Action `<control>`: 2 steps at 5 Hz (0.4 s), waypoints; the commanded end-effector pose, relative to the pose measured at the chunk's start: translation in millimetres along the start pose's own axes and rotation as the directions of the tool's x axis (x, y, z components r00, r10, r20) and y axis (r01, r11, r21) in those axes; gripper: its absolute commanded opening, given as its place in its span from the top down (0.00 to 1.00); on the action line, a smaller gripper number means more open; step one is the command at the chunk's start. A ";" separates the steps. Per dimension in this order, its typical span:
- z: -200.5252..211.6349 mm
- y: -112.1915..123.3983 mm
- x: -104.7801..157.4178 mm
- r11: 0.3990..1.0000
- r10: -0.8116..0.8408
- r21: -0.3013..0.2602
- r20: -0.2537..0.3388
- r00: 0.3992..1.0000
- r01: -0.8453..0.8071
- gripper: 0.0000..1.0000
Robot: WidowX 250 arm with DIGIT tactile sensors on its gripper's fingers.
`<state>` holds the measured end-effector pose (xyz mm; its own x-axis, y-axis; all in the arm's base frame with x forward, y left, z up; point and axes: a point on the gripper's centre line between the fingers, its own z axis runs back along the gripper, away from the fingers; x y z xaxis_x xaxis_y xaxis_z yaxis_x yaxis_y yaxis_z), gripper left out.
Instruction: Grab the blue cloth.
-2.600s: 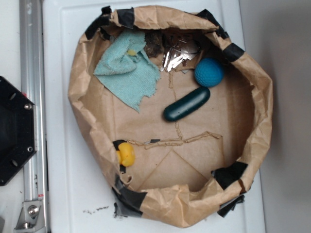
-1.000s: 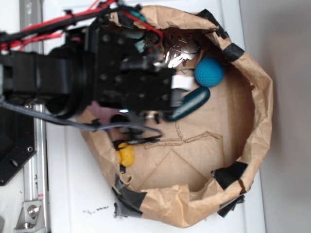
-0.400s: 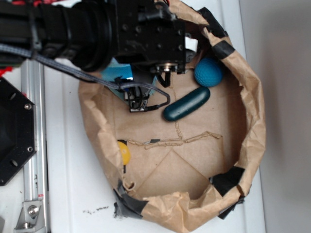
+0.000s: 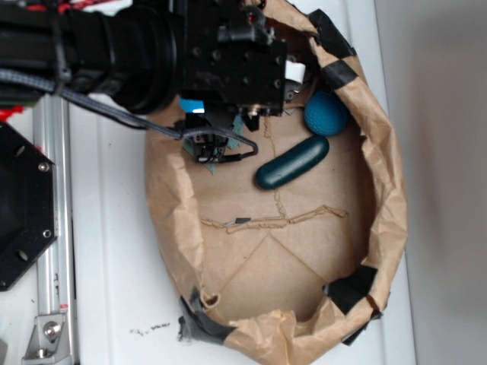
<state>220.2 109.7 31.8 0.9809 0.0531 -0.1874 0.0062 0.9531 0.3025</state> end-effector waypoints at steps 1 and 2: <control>-10.1 8.6 -15.9 0.998 0.058 0.042 -0.037 0.998 -0.056 1.00; -9.7 8.4 -16.2 0.998 0.048 0.039 -0.032 0.998 -0.047 1.00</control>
<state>211.2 113.3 25.4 0.9745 0.0915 -0.2051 -0.0169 0.9404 0.3396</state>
